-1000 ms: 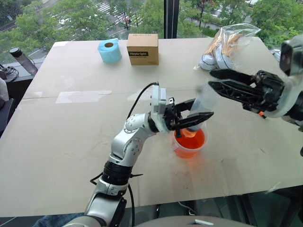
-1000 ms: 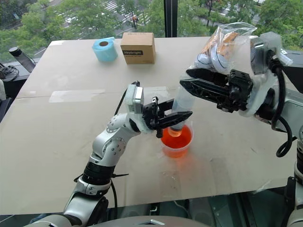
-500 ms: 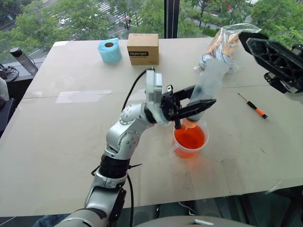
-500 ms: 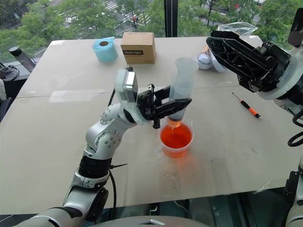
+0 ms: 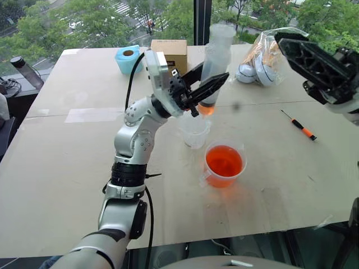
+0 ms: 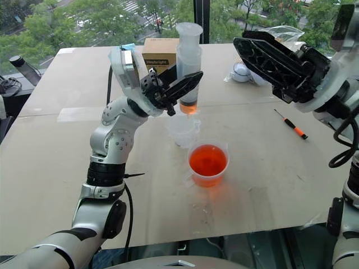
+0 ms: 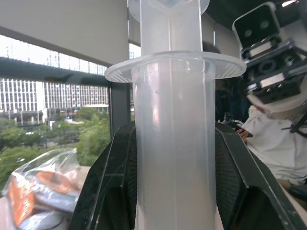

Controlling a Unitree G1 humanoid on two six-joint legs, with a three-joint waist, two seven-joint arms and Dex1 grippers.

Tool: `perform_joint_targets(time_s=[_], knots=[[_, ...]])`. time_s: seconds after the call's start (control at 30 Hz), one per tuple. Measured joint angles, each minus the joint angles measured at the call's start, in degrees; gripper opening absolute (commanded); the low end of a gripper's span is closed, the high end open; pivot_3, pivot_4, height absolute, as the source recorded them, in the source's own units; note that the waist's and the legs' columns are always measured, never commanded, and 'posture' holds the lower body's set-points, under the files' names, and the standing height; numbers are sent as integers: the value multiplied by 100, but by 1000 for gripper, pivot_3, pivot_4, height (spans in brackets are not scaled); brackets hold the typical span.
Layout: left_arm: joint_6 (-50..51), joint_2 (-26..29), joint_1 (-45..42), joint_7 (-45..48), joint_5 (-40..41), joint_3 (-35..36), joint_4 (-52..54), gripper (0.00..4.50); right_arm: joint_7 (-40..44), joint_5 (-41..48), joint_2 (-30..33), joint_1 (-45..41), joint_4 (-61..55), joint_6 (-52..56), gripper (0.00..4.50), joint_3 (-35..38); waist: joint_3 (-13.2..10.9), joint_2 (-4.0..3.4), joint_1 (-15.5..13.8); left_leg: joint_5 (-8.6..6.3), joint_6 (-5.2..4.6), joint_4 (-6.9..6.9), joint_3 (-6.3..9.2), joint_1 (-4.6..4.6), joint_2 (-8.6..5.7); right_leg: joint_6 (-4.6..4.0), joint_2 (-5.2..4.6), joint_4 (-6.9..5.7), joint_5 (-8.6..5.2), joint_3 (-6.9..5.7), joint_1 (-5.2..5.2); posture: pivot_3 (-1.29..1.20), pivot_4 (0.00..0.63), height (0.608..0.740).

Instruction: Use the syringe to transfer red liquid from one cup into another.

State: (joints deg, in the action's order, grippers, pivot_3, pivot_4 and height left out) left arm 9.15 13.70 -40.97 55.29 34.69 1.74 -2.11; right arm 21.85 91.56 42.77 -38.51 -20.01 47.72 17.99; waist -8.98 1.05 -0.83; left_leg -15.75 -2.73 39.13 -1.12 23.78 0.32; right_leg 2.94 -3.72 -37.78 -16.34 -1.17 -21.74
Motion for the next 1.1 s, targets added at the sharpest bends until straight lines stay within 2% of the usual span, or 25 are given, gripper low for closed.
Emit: perform_joint_targets(time_s=[0.17, 0.3, 0.63, 0.93, 0.97, 1.0, 1.1], knots=[[-330, 25, 1, 152, -217, 6, -399, 1454, 23, -766, -9, -144, 0, -61, 4161, -301, 0, 0, 9, 0, 0, 0, 0, 0, 0, 0, 0, 0, 0, 1, -1, 0, 150, 740], [-450, 35, 19, 251, -276, 23, -529, 1454, -87, -1621, -398, -906, 246, -131, 4161, -813, -1, -2, 68, 1, 1, -1, -4, -3, 1, 0, 1, -7, 0, 7, -6, 0, 150, 740], [-587, 30, 199, 188, -358, 57, -543, 1454, 16, -2416, -1127, -1552, 1091, 217, 4161, -1506, -2, -3, 49, 1, 1, -3, -1, 5, 1, 1, -2, -9, 1, -3, -7, 0, 150, 740], [-640, 27, 305, 169, -382, 54, -542, 1454, 274, -2998, -1483, -1936, 1373, 460, 4161, -1712, -2, -4, 47, 1, 1, -3, 0, 5, 1, 1, 0, -10, 1, -10, -7, 0, 150, 740], [-653, 27, 305, 169, -394, 54, -543, 1454, 327, -3062, -1504, -1939, 1386, 470, 3647, -1714, -2, -4, 47, 1, 1, -3, 0, 5, 1, 1, 0, -10, 1, -14, -7, 0, 150, 740], [-661, 28, 305, 169, -398, 55, -543, 1454, 375, -3082, -1509, -1939, 1392, 480, 3450, -1722, -2, -4, 47, 1, 1, -3, 0, 5, 1, 1, 0, -10, 1, -18, -7, 0, 150, 740], [-664, 31, 305, 169, -406, 55, -550, 1454, 489, -3171, -1576, -1947, 1392, 567, 1983, -1723, -2, -4, 55, 1, 1, -4, 0, 5, 1, 1, 0, -11, 1, -26, -7, 0, 150, 740]])
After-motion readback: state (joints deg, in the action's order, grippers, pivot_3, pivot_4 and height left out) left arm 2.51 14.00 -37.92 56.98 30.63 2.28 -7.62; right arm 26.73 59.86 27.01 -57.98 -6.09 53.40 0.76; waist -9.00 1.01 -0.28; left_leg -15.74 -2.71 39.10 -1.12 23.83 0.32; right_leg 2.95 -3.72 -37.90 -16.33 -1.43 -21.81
